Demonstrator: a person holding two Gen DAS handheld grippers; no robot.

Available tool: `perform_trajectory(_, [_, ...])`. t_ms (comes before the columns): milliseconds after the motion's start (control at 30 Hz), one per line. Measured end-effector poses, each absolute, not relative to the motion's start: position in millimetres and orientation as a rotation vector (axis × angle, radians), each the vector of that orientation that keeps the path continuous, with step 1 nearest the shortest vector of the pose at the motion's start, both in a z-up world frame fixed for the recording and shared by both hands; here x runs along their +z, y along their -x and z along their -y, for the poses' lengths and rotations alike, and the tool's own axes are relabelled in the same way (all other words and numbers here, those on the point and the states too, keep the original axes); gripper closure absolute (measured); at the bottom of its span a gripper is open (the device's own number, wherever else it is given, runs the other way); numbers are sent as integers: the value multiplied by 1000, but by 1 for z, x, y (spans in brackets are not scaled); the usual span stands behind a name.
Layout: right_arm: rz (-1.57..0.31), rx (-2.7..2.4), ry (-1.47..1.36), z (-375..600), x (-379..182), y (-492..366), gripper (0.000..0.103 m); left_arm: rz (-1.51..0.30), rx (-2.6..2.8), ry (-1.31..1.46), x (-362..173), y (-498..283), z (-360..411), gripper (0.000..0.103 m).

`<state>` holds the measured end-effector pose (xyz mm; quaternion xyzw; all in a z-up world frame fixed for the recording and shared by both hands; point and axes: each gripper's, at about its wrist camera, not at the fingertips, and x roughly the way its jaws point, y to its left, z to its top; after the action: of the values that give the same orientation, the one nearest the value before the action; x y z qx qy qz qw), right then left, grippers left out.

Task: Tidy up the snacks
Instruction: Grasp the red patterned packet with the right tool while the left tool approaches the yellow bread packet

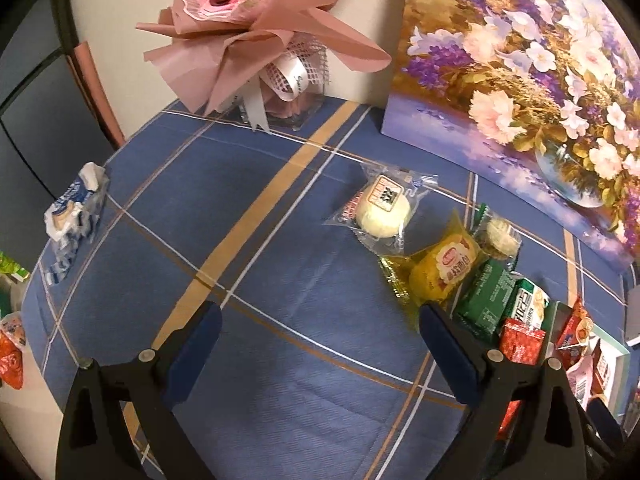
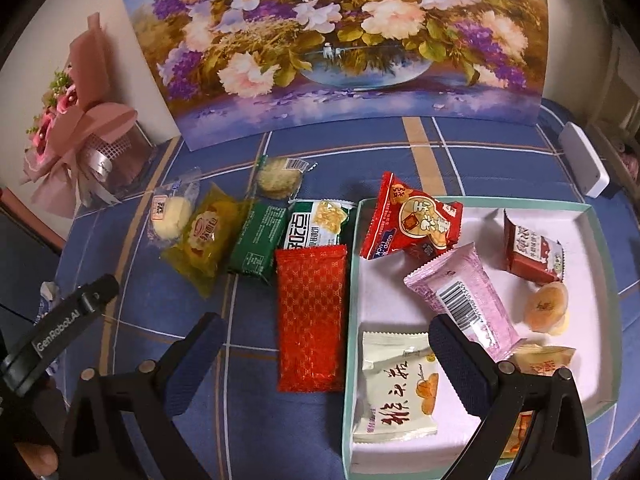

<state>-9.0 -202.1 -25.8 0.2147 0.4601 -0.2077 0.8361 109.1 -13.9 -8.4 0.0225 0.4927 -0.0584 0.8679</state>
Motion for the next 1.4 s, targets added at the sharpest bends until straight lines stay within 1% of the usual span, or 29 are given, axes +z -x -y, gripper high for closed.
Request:
perform_trajectory(167, [-983, -441, -469, 206, -34, 2, 0, -1058, -153, -66, -15, -114, 21, 4])
perform_trajectory(400, [-978, -371, -478, 201, -42, -10, 9, -1124, -184, -34, -32, -123, 25, 4])
perform_trajectory(600, [-991, -319, -527, 201, -54, -15, 14, -1150, -186, -21, -38, -127, 22, 4])
perform_trajectory(767, [-1022, -314, -565, 203, -66, -17, 14, -1155, -181, -12, -38, -128, 18, 4])
perform_trajectory(1000, [-1054, -322, -555, 204, -76, -19, 17, -1169, -195, -2, -41, -129, 18, 4])
perform_trajectory(1267, [-1056, -334, -557, 207, -74, -20, 25, -1187, -206, 4, -45, -129, 20, 4])
perform_trajectory(1400, [-1040, -330, -539, 206, -66, -18, 26, -1190, -215, 10, -45, -129, 22, 4])
